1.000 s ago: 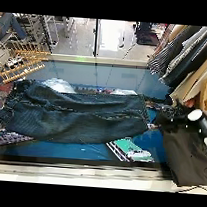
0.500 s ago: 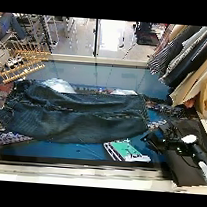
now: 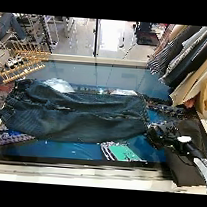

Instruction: Fold the clothes and pants, and hang the long-sleeved shirts on hangers.

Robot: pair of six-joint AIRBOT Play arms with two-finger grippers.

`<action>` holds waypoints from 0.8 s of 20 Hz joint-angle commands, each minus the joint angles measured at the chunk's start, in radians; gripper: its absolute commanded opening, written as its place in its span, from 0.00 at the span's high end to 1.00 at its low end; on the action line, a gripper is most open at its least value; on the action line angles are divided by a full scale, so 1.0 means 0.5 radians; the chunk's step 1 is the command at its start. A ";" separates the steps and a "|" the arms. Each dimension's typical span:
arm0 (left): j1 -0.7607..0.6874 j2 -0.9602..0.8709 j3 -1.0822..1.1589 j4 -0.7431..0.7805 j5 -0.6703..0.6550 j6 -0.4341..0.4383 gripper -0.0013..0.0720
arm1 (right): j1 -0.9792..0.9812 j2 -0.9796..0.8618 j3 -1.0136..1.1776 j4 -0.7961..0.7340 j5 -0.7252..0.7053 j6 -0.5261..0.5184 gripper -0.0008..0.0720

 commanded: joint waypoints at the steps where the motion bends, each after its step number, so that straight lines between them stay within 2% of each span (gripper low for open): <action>1: -0.011 -0.004 0.001 -0.073 0.047 0.001 0.95 | 0.113 -0.093 -0.004 0.041 -0.241 -0.027 0.42; 4: -0.011 -0.004 0.001 -0.073 0.039 0.001 0.95 | 0.204 -0.140 -0.003 0.093 -0.360 -0.028 0.44; 5: -0.011 -0.004 0.001 -0.073 0.037 0.000 0.95 | 0.228 -0.145 -0.004 0.095 -0.387 -0.029 0.50; 9: -0.007 -0.004 0.001 -0.073 -0.008 0.001 0.95 | 0.240 -0.117 -0.003 0.092 -0.313 -0.145 0.53; 10: -0.005 -0.002 0.002 -0.072 -0.024 0.002 0.96 | 0.240 -0.085 0.001 0.093 -0.295 -0.156 0.75; 12: 0.003 0.024 0.003 -0.072 -0.075 0.067 0.96 | 0.240 0.020 0.069 0.072 -0.211 -0.172 0.93; 15: 0.045 0.133 0.088 -0.063 -0.244 0.208 0.96 | 0.240 0.219 0.340 -0.110 0.035 -0.130 0.94; 16: 0.070 0.179 0.150 -0.063 -0.317 0.214 0.96 | 0.240 0.285 0.483 -0.215 0.144 -0.057 0.94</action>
